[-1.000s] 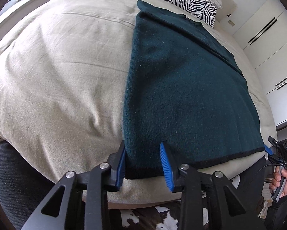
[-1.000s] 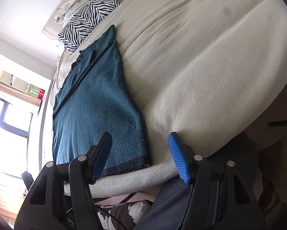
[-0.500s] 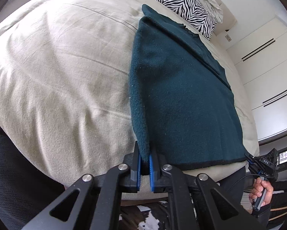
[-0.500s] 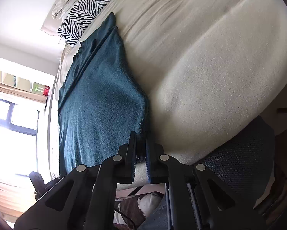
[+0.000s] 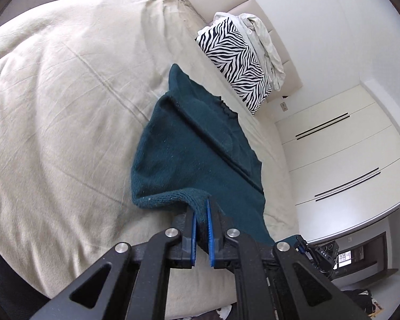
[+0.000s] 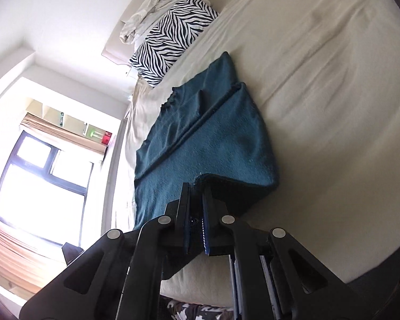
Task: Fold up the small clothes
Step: 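Grasp the hem with both grippers and lift it toward the collar, then lower the hem onto the sweater with both grippers, folding it in half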
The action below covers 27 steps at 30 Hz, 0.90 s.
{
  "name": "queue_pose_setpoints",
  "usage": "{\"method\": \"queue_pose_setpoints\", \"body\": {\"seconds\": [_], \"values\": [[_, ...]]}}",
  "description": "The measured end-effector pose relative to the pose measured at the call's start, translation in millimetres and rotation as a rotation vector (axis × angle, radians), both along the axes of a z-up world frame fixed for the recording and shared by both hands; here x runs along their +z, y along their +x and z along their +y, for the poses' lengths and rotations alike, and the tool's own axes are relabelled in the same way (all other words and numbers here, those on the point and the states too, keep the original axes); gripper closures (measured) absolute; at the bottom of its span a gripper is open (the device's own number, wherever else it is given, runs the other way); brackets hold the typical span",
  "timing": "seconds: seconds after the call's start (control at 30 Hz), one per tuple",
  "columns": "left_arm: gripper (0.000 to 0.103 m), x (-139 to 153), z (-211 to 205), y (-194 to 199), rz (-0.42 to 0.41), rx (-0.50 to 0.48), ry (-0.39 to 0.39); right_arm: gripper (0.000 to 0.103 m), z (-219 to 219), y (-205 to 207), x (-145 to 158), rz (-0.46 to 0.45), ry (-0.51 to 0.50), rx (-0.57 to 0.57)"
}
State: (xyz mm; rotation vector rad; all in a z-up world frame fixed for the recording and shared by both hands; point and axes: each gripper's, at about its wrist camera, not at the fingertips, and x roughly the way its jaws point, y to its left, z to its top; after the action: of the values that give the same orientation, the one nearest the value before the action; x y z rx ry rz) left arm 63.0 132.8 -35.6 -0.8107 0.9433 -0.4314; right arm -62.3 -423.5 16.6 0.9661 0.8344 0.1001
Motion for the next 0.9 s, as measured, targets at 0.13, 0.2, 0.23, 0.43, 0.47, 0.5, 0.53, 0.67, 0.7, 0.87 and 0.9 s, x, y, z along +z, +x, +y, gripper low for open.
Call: {"method": "queue_pose_setpoints", "body": {"seconds": [0.13, 0.2, 0.23, 0.43, 0.47, 0.5, 0.53, 0.67, 0.7, 0.87, 0.9], "values": [[0.095, 15.7, -3.9, 40.8, -0.039, 0.029, 0.013, 0.097, -9.0, 48.0, 14.4, -0.045, -0.030, -0.028], [0.095, 22.2, -6.6, 65.5, -0.051, 0.033, 0.008, 0.097, -14.1, 74.4, 18.4, -0.063, -0.037, -0.043], [0.095, 25.2, -6.3, 79.1, -0.055, 0.034, 0.005, 0.097, -16.7, 87.9, 20.8, -0.073, -0.046, -0.051], [0.095, 28.2, -21.1, 163.4, -0.062, 0.034, 0.032, 0.097, -31.3, 171.2, 24.0, -0.105, -0.089, -0.091], [0.095, 26.2, -23.6, 178.2, -0.056, 0.038, 0.030, 0.097, -34.5, 186.2, 22.5, -0.105, -0.093, -0.096], [0.095, 23.5, -26.1, 193.0, -0.049, 0.038, 0.029, 0.097, -36.8, 199.8, 20.0, -0.101, -0.100, -0.104], [0.095, 20.0, -29.3, 207.0, -0.041, 0.036, 0.031, 0.097, -38.0, 214.4, 15.8, -0.097, -0.104, -0.110], [0.095, 3.6, -40.0, 261.2, -0.020, 0.051, 0.060, 0.097, -40.5, 274.6, -6.8, -0.062, -0.147, -0.117], [0.095, -3.4, -42.6, 274.0, -0.007, 0.053, 0.060, 0.097, -40.6, 287.8, -12.8, -0.054, -0.163, -0.119], [0.089, -41.4, -54.9, 319.8, 0.065, 0.075, 0.143, 0.095, -44.7, 344.8, -62.1, 0.043, -0.199, -0.136], [0.077, -48.6, -54.7, 323.3, 0.083, 0.077, 0.148, 0.095, -45.5, 354.7, -76.2, 0.079, -0.206, -0.140]]}}
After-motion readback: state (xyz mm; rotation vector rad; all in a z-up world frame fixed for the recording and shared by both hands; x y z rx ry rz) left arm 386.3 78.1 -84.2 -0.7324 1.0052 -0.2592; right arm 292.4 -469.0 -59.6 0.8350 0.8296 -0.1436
